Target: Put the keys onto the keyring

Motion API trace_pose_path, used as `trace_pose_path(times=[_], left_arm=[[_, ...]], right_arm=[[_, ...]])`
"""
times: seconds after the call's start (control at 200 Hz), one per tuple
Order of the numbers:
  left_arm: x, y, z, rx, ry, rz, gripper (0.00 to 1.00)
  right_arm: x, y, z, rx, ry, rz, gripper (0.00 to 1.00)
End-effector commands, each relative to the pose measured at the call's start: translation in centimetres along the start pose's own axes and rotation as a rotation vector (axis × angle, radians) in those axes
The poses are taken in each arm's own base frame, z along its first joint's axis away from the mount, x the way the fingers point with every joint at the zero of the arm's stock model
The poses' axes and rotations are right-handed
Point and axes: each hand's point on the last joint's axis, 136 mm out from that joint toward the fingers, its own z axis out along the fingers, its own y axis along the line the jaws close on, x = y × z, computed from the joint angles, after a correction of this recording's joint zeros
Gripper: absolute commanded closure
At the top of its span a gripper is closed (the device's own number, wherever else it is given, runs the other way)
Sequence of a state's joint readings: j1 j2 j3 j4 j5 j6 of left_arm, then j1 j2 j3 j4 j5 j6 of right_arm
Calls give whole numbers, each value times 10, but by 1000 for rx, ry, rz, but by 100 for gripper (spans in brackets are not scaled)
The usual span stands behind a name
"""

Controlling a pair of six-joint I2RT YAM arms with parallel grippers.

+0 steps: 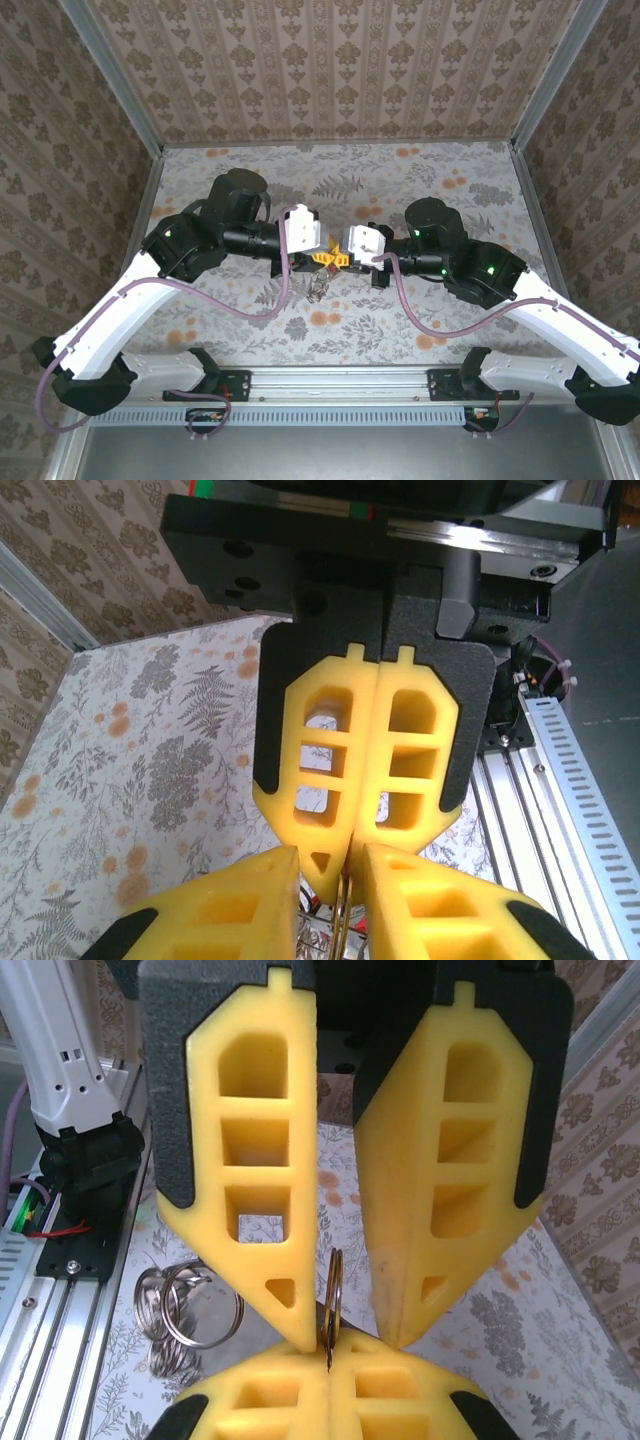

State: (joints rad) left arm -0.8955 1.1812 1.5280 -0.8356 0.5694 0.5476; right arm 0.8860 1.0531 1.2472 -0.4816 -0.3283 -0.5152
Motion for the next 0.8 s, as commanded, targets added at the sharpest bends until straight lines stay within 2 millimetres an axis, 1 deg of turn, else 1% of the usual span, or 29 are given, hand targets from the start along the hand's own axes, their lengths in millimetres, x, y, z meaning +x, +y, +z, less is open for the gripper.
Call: trace_pose_path(times=[0.0,0.045,0.135,0.225,0.305,0.38,0.415,0.51,0.635,0.72,0.795], left_arm=[[12,1,0,-13,66,12,81],[12,2,0,-15,70,14,85],[12,2,0,-11,73,16,100],[11,-2,0,4,64,20,100],[6,-7,-2,24,27,22,100],[-5,-7,-6,23,-52,25,100],[-14,-10,-11,41,-118,24,100],[-29,-12,-21,64,-251,11,100],[-44,-13,-33,82,-366,10,100],[-50,-14,-38,110,-425,-1,100],[-51,-15,-37,120,-434,-11,100]], right_arm=[[-32,-3,-18,23,-114,-60,100],[-32,-3,-18,24,-114,-62,100],[-33,-2,-19,23,-119,-68,100],[-34,-2,-21,23,-126,-71,100],[-33,-2,-20,22,-125,-70,100],[-34,-1,-19,19,-130,-68,100],[-34,0,-19,16,-132,-67,100],[-34,0,-18,19,-141,-62,100],[-35,2,-19,17,-164,-63,86],[-36,1,-19,20,-168,-64,84],[-36,3,-19,16,-174,-63,83]])
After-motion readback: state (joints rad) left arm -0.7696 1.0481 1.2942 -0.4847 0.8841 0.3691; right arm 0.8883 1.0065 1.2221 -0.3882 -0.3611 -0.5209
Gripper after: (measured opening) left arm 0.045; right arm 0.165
